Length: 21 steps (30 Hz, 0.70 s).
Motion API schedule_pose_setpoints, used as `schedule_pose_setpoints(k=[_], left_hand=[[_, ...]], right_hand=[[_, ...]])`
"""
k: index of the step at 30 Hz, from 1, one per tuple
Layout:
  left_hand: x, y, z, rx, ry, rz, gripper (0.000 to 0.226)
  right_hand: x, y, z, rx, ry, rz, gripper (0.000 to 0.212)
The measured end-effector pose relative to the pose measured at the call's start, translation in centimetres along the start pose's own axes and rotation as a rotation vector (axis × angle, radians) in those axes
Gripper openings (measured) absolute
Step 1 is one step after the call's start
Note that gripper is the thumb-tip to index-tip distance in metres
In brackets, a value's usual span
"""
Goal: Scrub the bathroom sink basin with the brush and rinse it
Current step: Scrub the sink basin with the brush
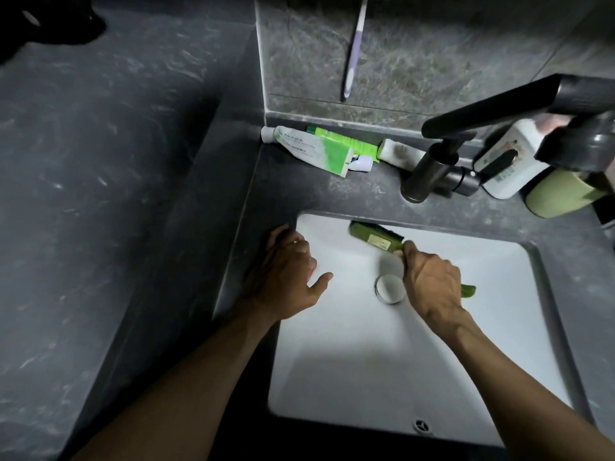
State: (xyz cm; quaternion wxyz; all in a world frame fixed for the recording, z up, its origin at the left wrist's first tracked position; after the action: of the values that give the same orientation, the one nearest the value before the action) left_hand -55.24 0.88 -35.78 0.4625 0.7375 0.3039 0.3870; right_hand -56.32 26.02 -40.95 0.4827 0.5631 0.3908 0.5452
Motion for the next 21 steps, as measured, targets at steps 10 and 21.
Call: schedule_pose_setpoints(k=[10, 21], left_hand=[[0.0, -0.6, 0.0, -0.069, 0.02, -0.039, 0.053], [0.3, -2.4, 0.4, -0.295, 0.065, -0.259, 0.042]], right_hand=[[1.5, -1.8, 0.8, -0.073, -0.037, -0.047, 0.032], [1.8, -2.9, 2.1, 0.024, -0.084, -0.266, 0.029]])
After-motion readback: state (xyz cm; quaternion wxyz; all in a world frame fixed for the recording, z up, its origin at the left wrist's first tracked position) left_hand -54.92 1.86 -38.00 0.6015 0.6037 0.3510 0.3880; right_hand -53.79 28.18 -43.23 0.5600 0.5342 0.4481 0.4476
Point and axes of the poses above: each hand's wrist, its own z-axis away from the middle knuckle, its own y-axis out of the back of the hand, x = y × z, the point moved 8 cm from there along -z, towards the middle knuckle, and after that the axes turned 5 degrees about z, right-handed, at the moved point
